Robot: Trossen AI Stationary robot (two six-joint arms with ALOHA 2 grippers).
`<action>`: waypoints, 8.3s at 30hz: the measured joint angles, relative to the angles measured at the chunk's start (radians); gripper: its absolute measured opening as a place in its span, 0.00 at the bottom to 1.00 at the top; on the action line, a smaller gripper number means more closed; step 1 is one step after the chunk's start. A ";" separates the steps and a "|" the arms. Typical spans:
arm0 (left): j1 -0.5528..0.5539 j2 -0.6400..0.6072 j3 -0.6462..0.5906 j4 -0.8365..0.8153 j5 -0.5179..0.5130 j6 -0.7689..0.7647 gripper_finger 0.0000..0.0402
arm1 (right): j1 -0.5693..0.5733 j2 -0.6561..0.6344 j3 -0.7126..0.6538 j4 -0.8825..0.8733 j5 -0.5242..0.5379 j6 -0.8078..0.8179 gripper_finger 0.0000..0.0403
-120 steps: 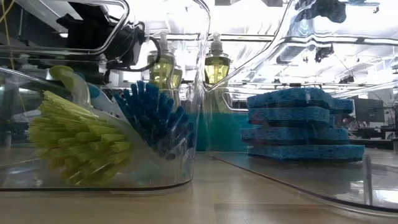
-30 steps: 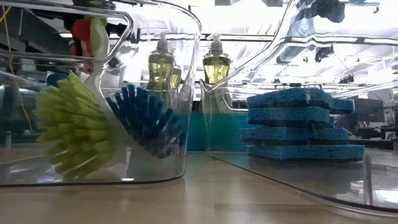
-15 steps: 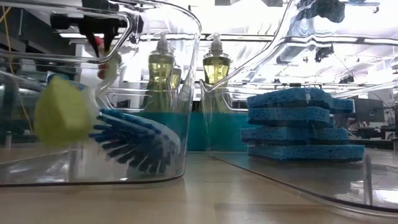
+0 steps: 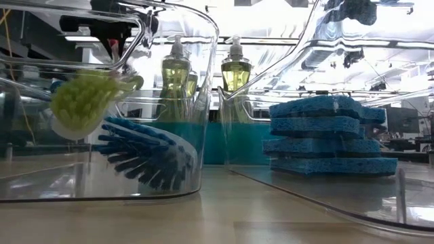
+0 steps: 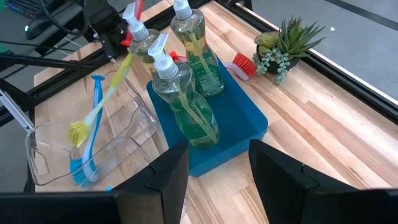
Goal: Pick & Place Kitchen Sink Supplies
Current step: Put the red dish brush into the left transparent bin
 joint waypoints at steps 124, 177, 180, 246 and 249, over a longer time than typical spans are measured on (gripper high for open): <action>-0.077 0.370 0.546 1.336 0.771 -0.876 0.14 | 0.000 0.119 0.000 0.842 -0.282 -0.479 0.40; -0.078 0.406 0.547 1.348 0.818 -0.834 0.42 | 0.000 0.131 0.000 0.925 -0.375 -0.415 0.21; -0.077 0.369 0.547 1.314 0.808 -0.780 0.49 | -0.009 0.132 0.000 0.903 -0.373 -0.399 0.21; -0.366 0.073 0.547 0.861 0.451 -0.927 0.53 | 0.229 0.723 0.562 0.928 -0.143 -0.451 0.20; -0.366 0.089 0.547 0.890 0.451 -0.927 0.52 | 0.230 0.723 0.562 0.929 -0.159 -0.454 0.20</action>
